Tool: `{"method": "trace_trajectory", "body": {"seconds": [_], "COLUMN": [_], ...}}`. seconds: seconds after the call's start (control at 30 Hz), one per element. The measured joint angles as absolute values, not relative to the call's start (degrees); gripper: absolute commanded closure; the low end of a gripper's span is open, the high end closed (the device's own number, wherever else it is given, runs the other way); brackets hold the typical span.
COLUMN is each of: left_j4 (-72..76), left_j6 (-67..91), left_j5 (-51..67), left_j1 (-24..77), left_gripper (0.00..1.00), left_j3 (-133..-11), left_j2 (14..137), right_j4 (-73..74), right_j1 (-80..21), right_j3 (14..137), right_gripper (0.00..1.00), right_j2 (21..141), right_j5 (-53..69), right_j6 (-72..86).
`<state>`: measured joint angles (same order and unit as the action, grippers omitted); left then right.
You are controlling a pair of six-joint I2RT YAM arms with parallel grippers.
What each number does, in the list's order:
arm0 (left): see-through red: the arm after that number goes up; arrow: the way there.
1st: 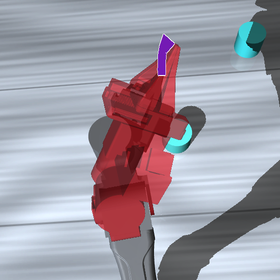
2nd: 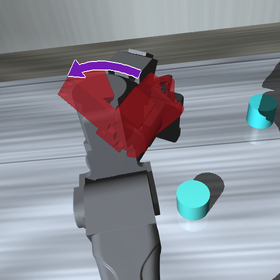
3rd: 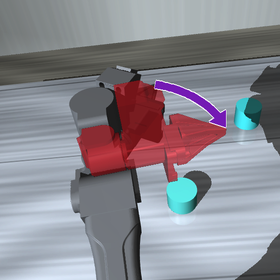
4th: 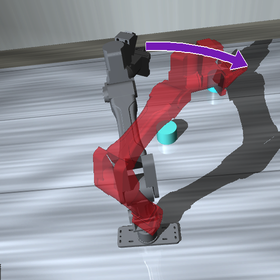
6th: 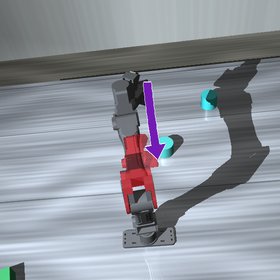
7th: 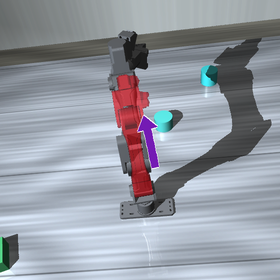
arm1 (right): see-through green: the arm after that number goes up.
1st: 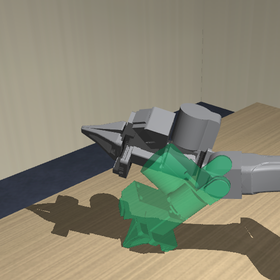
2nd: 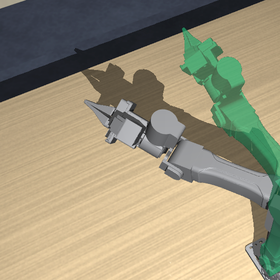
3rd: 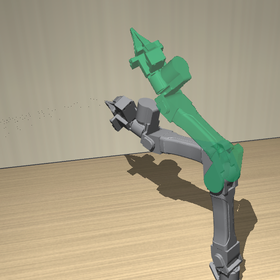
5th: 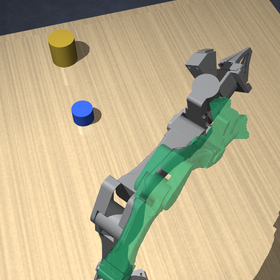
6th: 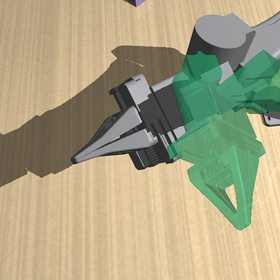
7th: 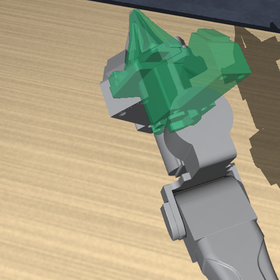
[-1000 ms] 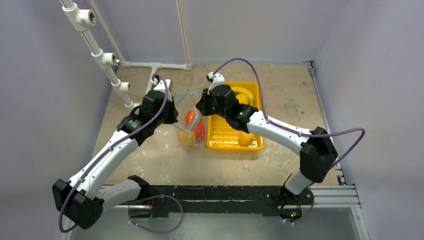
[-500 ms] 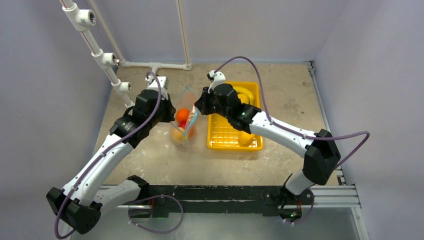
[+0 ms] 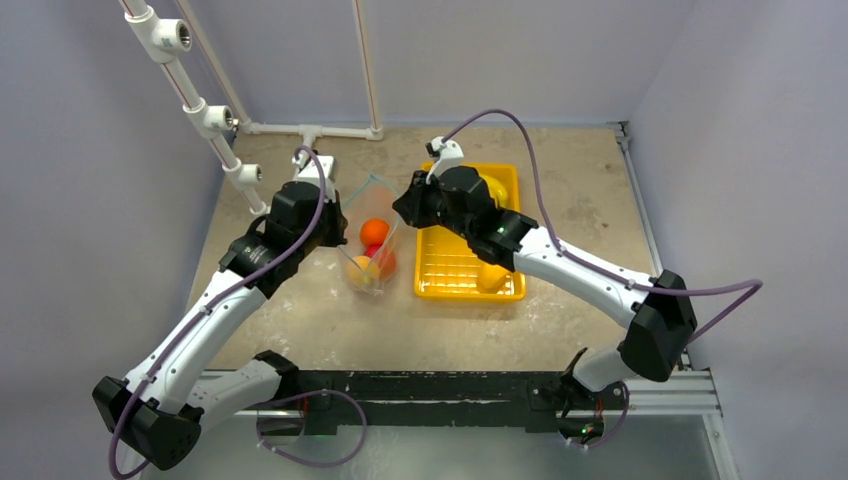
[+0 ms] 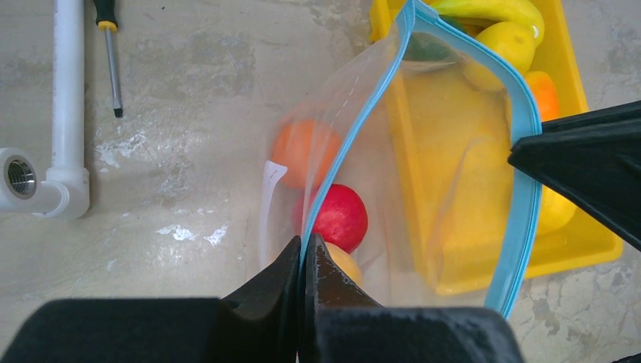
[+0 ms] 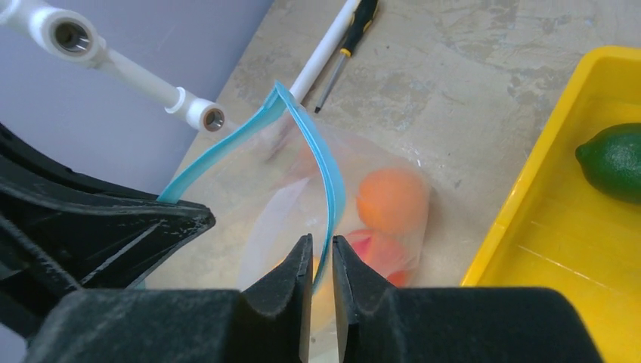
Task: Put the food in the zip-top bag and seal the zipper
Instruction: Adjust the zipper food storage bag at the center of the board, then pick up the fake fruit from the bin.
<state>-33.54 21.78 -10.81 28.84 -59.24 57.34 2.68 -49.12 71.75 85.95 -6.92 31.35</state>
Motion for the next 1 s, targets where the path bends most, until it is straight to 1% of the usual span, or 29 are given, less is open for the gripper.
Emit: {"method": "trace_trajectory", "body": {"seconds": [0.03, 0.07, 0.2, 0.3, 0.5, 0.63, 0.77, 0.87, 0.93, 1.0], "left_j4": [-33.54, -33.65, -35.09, -35.70, -35.73, -35.75, -35.75, -35.68, -35.16, -34.39], "left_j6": [21.56, 21.34, 19.81, 18.35, 16.40, 15.73, 15.38, 15.38, 15.40, 15.42], "left_j5": [-10.92, -11.03, -12.32, -13.63, -15.51, -16.01, -17.23, -18.15, -18.22, -18.09], "left_j1": [28.84, 28.84, 28.84, 28.84, 28.84, 28.84, 28.84, 28.84, 28.84, 28.84], "left_gripper": [1.00, 1.00, 1.00, 1.00, 1.00, 1.00, 1.00, 1.00, 1.00, 1.00], "left_j3": [-59.27, -59.35, -61.34, -63.64, -66.92, -67.13, -67.13, -67.13, -66.92, -66.32], "left_j2": [57.34, 57.34, 57.39, 57.41, 57.41, 57.41, 57.52, 57.58, 57.65, 57.80], "right_j4": [2.96, 3.07, 4.25, 5.89, 9.37, 12.56, 16.36, 19.42, 21.34, 23.00], "right_j1": [-49.12, -49.12, -49.12, -49.12, -49.10, -49.10, -49.06, -48.95, -48.75, -48.66], "right_j3": [71.72, 71.72, 71.72, 71.70, 71.16, 70.22, 68.23, 66.63, 65.58, 64.77], "right_gripper": [0.68, 0.67, 0.64, 0.60, 0.54, 0.46, 0.33, 0.31, 0.26, 0.23], "right_j2": [85.27, 84.86, 83.15, 82.02, 79.42, 78.61, 77.91, 77.21, 76.55, 75.92], "right_j5": [-6.96, -6.98, -7.97, -8.60, -11.00, -12.34, -14.06, -15.51, -16.14, -17.08], "right_j6": [31.51, 31.86, 32.12, 32.14, 32.47, 33.65, 35.51, 37.34, 38.72, 39.99]}}
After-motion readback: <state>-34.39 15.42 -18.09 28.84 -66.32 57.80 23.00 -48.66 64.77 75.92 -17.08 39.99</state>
